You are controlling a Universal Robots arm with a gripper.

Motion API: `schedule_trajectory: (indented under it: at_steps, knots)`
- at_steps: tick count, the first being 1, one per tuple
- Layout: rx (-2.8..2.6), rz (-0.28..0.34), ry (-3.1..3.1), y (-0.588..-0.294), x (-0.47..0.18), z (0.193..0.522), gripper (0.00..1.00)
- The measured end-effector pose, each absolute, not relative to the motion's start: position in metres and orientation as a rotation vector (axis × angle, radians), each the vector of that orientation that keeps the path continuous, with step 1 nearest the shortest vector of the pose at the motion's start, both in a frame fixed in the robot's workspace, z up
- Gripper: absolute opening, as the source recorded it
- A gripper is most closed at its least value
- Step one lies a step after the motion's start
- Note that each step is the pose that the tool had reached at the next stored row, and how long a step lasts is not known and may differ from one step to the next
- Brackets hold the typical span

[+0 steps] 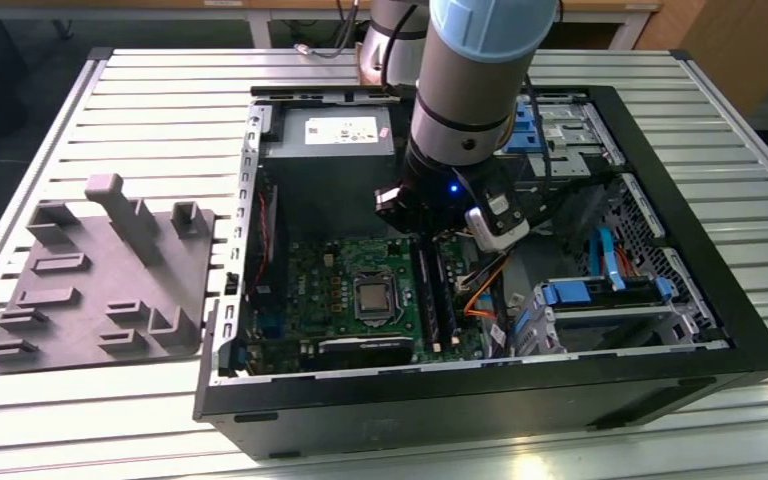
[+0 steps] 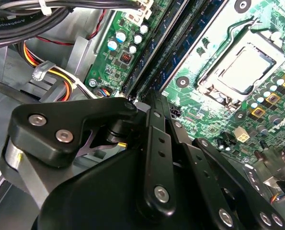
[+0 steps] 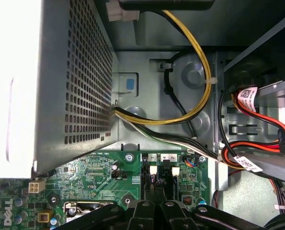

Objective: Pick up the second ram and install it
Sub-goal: 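Press down the second ram until it locks into place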

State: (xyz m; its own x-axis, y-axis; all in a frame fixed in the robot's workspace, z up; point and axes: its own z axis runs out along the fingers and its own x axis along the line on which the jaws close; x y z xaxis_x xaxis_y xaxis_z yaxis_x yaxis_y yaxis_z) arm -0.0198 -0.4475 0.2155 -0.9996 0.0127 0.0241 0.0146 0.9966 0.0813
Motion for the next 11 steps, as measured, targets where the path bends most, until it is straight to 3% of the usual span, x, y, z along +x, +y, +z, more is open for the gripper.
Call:
schedule_trajectory:
  at_steps: [11]
  knots:
    - [-0.021,-0.125,-3.116,-0.447,-0.02,0.23,0.11]
